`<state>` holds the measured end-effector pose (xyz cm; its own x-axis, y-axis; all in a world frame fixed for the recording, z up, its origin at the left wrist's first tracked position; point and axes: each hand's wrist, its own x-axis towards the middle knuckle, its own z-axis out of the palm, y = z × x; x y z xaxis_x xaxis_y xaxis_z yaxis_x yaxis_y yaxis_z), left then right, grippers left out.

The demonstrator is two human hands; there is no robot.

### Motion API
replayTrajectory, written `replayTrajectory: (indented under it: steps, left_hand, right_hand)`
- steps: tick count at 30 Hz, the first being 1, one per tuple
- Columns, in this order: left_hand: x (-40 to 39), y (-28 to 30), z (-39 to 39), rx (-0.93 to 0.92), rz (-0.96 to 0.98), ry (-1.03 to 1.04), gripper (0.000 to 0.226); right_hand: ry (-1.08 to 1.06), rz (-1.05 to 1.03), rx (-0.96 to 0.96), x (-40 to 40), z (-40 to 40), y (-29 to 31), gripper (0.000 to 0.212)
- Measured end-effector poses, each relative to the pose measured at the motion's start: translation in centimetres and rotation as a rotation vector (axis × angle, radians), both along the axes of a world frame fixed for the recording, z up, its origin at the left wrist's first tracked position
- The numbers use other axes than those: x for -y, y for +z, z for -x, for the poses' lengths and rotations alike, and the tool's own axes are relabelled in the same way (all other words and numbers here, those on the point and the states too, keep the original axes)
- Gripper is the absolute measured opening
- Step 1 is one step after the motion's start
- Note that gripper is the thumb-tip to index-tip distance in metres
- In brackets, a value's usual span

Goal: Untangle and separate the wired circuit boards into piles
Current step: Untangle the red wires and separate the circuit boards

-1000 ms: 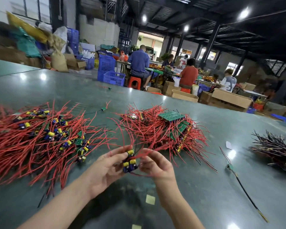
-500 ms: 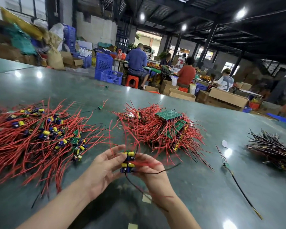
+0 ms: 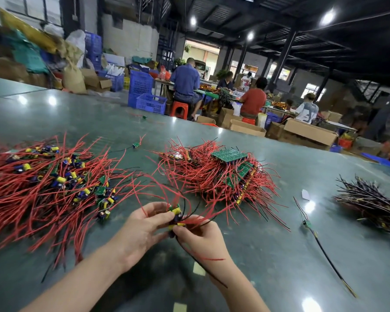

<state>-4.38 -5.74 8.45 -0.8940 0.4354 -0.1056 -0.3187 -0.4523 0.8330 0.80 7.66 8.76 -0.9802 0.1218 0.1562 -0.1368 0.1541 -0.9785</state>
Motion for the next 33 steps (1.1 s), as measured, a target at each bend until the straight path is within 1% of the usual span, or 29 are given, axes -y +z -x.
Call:
replayTrajectory:
  steps: [2,5,7,11,14,18,21,23,26,29,31,33]
  left_hand:
    - [-0.03,-0.07,0.02,-0.047,0.058,-0.007,0.026]
    - [0.06,-0.16,-0.03,-0.101,0.088,0.021,0.012]
    - [0.19,-0.17,-0.03,-0.132,0.083,0.037,0.012]
    - [0.27,-0.06,0.07,-0.144,0.130,0.053,0.013]
    - [0.28,0.20,0.07,-0.164,0.152,0.029,0.011]
    - [0.34,0.31,0.11,-0.144,0.126,0.012,0.011]
    - [0.33,0.19,0.23,-0.113,0.119,0.008,0.011]
    - [0.37,0.15,0.25,-0.089,0.112,0.002,0.010]
    - [0.38,0.12,0.23,-0.074,0.109,-0.018,0.012]
    - [0.36,-0.01,0.22,-0.063,0.103,-0.027,0.012]
    - [0.23,-0.10,0.17,-0.035,0.084,-0.012,0.008]
    - [0.02,-0.20,0.11,0.014,0.067,0.014,0.007]
  right_hand:
    - [0.042,-0.033,0.003,-0.60,-0.11,0.39,0.032]
    - [0.040,-0.031,0.017,-0.46,-0.01,0.23,0.022]
    - [0.007,-0.026,0.022,-0.05,0.11,-0.14,0.021]
    - [-0.014,-0.169,-0.029,-0.25,-0.10,0.04,0.009]
    - [0.003,-0.219,-0.047,-0.42,-0.39,0.35,0.016]
    - [0.003,-0.201,-0.042,-0.15,-0.68,0.48,0.018]
    - [0.008,-0.204,-0.035,-0.08,-0.83,0.53,0.024]
    - [0.005,-0.187,-0.024,-0.01,-0.80,0.44,0.022]
    - [-0.010,-0.169,-0.020,-0.09,-0.70,0.16,0.011]
    - [0.002,-0.204,-0.025,-0.37,-0.51,0.04,0.008]
    - [0.026,-0.205,-0.013,-0.55,-0.38,0.37,0.017]
    - [0.078,-0.143,0.031,-0.91,-0.16,0.69,0.024]
